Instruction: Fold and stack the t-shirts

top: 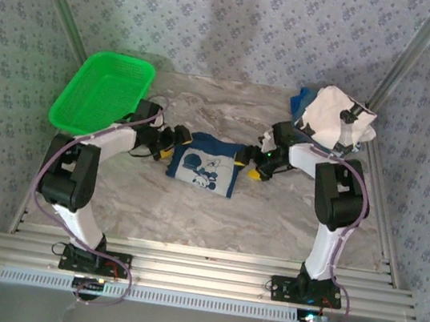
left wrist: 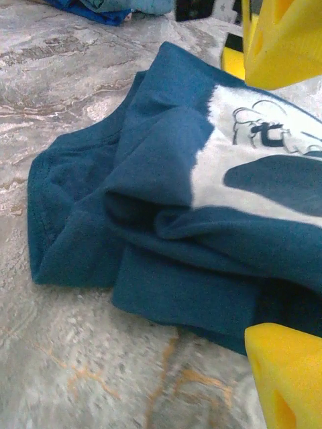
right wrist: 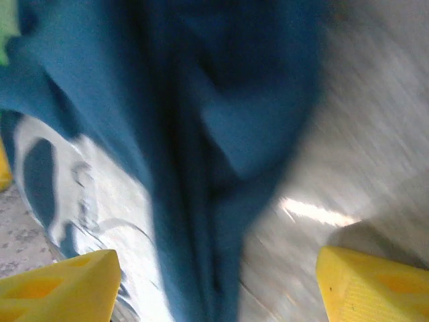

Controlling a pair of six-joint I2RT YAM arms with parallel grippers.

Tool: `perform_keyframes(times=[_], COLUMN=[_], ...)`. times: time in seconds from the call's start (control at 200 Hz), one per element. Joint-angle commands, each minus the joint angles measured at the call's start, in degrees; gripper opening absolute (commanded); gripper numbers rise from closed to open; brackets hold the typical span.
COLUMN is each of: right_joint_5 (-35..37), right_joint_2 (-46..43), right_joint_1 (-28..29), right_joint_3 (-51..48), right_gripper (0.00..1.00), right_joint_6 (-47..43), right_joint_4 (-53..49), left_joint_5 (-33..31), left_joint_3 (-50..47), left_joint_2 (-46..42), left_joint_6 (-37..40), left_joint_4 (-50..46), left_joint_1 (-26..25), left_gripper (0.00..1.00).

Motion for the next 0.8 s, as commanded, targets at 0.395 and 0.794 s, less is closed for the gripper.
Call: perform_keyframes(times=[0.395, 0.794], right_joint_5=[2.4, 10.2], right_joint_2=[14.5, 11.2], right_joint_1=[8.7, 7.3], right_joint_3=[16.3, 26.7], right_gripper=[0.70, 0.00], right_joint_6=[-0.1, -4.4], right_joint_4=[-4.9, -13.0], left_joint_5=[3.4, 2.1], left_joint_3=[-0.1, 2.8], left_joint_2=[9.8, -3.6], left_joint_6=[-1.5, 1.6], left_joint_4=[12.3, 3.1], left_joint_1=[0.5, 6.5], left_gripper=[0.88, 0.91])
